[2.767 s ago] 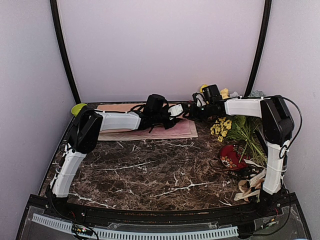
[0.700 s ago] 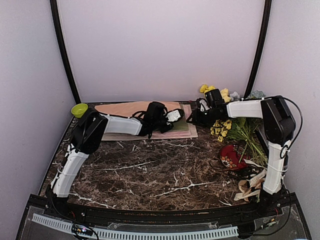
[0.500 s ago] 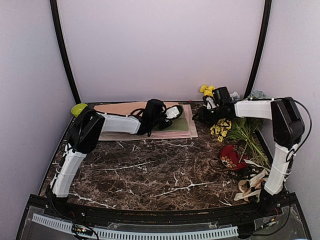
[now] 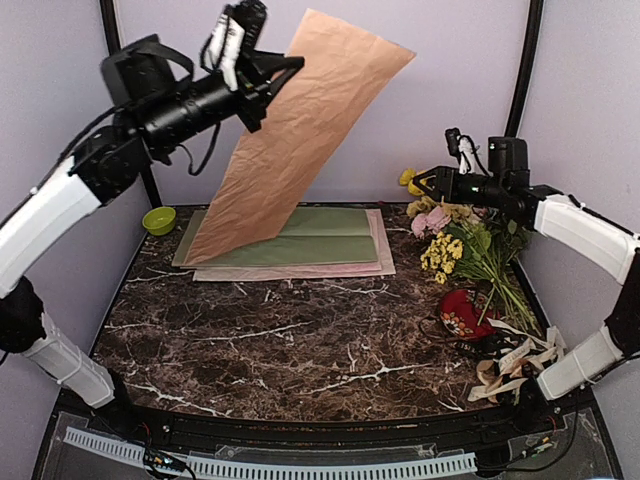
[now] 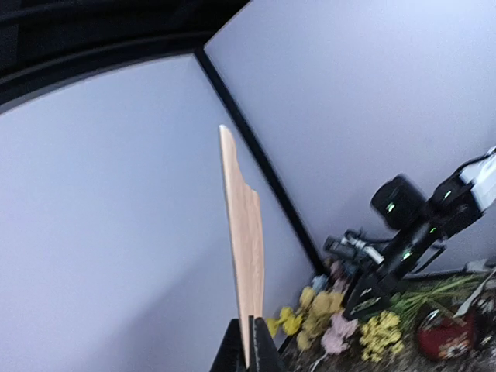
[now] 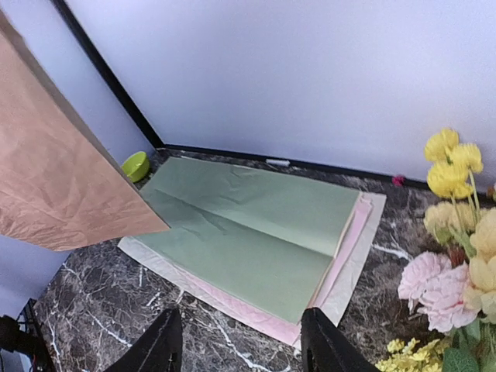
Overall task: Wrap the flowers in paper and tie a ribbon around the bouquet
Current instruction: Pass from the left arm to the right
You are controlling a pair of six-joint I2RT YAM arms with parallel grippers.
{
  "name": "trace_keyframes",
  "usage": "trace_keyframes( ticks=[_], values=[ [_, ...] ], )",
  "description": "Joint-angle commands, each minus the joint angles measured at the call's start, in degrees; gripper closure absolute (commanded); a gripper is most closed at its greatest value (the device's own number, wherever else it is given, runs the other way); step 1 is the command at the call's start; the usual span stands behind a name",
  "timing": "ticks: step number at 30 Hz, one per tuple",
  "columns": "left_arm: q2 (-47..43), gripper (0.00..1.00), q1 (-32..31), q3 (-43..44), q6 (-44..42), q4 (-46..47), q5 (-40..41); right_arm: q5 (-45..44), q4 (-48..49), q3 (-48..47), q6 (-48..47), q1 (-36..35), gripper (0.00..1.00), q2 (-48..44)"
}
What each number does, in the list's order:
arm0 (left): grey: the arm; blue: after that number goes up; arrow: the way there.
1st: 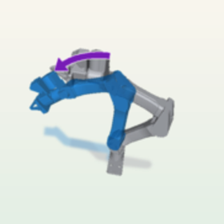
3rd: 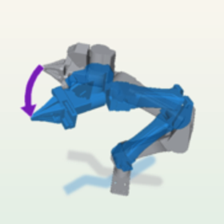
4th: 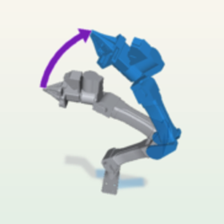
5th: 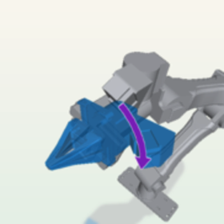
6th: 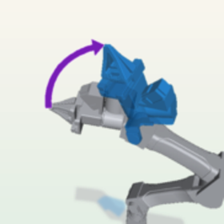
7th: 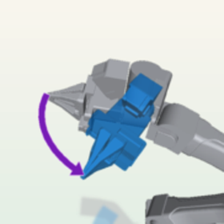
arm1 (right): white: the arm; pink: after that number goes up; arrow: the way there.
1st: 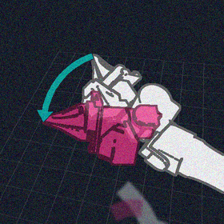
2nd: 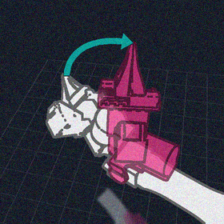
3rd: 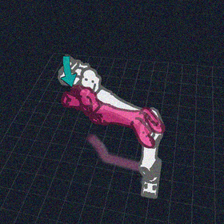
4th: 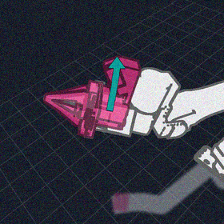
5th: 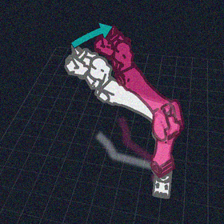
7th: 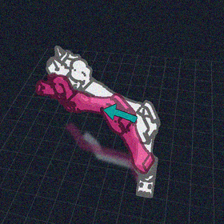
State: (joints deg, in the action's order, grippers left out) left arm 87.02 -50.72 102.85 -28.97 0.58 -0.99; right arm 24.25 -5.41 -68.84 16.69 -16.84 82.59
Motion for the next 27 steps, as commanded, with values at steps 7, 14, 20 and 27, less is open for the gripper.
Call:
trace_keyframes(
  ticks=[7, 14, 20, 27],
  values=[
    [-10.0, 1.00, 3.9, -3.4, 29.5, -11.4, -6.2, 4.7, 4.4, 6.3, -8.6, 0.5, 0.38, -12.8],
    [0.7, 1.00, 27.7, -10.4, 50.0, -8.7, -19.1, 4.3, 2.3, 6.8, -6.2, 0.5, 0.38, -10.9],
    [13.5, 1.00, 35.4, -19.2, 58.1, -2.5, -22.5, 5.0, -1.4, 6.1, -3.8, 0.4, 0.41, -6.7],
    [21.6, 1.00, 35.3, -25.6, 55.6, 5.3, -23.8, 7.4, 2.4, 9.6, 1.7, -3.2, 0.49, 0.0]
  ],
)
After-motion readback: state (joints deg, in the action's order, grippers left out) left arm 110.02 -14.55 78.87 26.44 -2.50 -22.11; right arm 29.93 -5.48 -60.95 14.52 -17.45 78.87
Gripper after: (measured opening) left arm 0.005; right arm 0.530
